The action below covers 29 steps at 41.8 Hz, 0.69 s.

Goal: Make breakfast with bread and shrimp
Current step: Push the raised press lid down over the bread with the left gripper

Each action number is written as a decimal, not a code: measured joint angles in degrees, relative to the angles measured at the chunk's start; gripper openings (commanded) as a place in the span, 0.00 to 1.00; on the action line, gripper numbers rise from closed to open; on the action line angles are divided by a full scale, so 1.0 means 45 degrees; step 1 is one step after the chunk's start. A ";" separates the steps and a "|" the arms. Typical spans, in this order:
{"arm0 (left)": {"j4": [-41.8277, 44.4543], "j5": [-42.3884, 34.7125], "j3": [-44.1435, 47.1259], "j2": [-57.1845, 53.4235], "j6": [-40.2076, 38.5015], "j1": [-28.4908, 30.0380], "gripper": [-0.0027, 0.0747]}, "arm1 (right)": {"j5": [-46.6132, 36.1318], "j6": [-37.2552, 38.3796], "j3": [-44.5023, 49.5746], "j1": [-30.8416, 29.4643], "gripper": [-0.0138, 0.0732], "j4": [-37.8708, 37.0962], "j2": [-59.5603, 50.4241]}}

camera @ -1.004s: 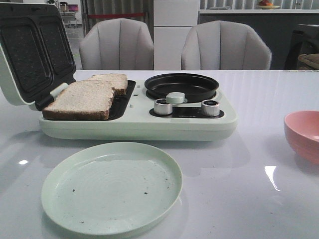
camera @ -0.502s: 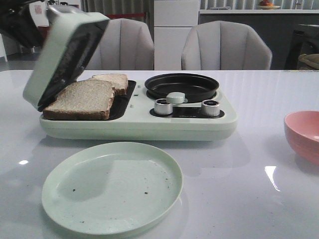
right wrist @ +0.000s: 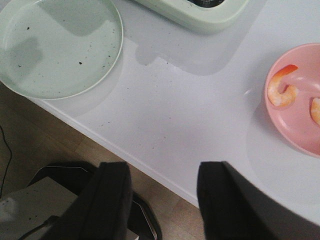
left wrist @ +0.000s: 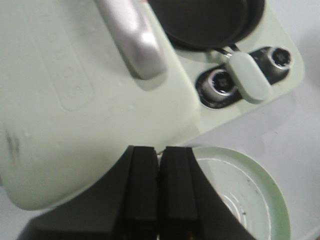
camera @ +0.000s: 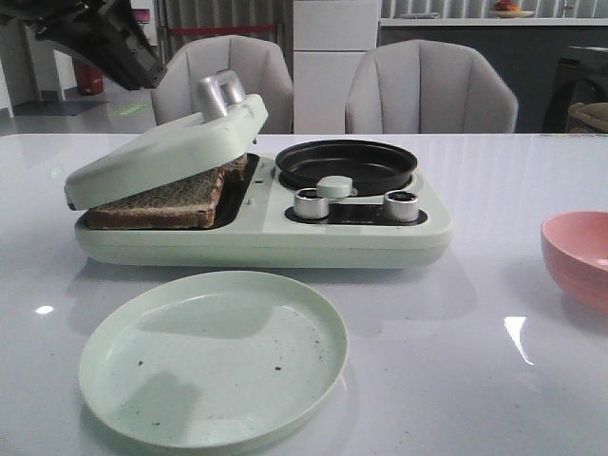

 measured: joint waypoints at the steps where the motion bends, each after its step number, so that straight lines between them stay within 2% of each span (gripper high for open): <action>1: 0.0000 -0.0084 0.0223 -0.0216 0.0021 -0.0213 0.16 | 0.0000 0.0000 0.0000 0.0000 0.64 0.0000 0.0000; 15: 0.0111 -0.1168 0.3649 -0.3941 0.0159 -0.2051 0.16 | 0.0000 0.0000 0.0000 0.0000 0.64 0.0000 0.0000; 29: 0.0176 -0.1203 0.6163 -0.7720 0.0210 -0.2311 0.16 | -0.0080 0.0000 0.0000 0.0000 0.64 0.0000 0.0000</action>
